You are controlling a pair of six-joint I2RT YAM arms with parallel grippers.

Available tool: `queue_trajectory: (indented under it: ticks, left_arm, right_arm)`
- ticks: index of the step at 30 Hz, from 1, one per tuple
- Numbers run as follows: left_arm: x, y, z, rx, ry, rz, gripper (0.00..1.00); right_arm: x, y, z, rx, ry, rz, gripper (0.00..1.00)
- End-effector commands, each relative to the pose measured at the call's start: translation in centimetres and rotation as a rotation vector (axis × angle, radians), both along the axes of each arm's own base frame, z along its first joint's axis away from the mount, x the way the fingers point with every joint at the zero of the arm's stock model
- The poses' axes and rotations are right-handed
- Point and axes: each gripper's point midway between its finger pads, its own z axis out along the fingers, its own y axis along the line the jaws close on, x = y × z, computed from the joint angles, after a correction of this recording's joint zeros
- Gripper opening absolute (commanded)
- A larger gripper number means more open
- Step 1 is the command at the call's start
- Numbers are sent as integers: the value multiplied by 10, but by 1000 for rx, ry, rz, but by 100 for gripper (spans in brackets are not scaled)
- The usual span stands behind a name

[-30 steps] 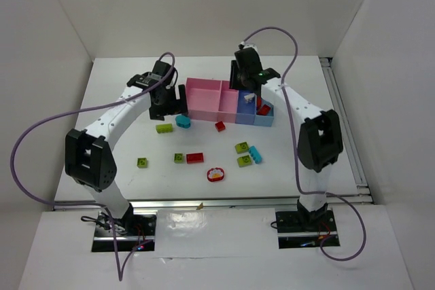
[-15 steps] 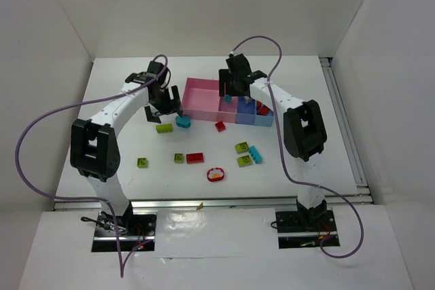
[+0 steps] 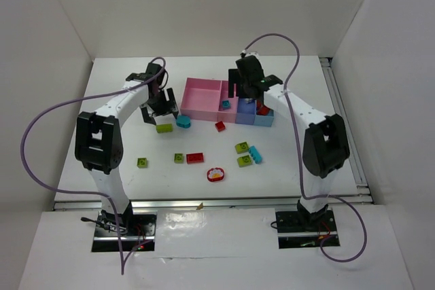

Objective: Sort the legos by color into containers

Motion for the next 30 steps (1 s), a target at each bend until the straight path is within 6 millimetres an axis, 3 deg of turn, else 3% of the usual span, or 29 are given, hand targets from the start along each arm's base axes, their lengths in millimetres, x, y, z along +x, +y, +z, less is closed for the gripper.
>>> queue_trajectory:
  ticks: [1, 2, 7, 13, 21, 22, 30]
  left_arm:
    - [9, 18, -4, 31, 1, 46, 92]
    - [10, 23, -11, 30, -2, 57, 92]
    - [12, 28, -18, 9, -14, 96, 94]
    - [7, 26, -35, 7, 35, 92, 99]
    - [2, 19, -51, 8, 54, 53, 100]
    - [-2, 19, -60, 13, 78, 53, 98]
    - [-1, 24, -70, 62, 78, 49, 88]
  right_arm:
    - [-2, -21, 58, 16, -139, -73, 82]
    - [-6, -23, 49, 2, -115, -72, 82]
    - [-6, -39, 54, -11, -122, -110, 82]
    - [-2, -37, 59, -5, -133, -110, 83]
    - [-2, -37, 49, -18, -109, -109, 83]
    - [-2, -37, 49, -18, -109, -109, 83]
    - [-1, -35, 48, -13, -106, -102, 84]
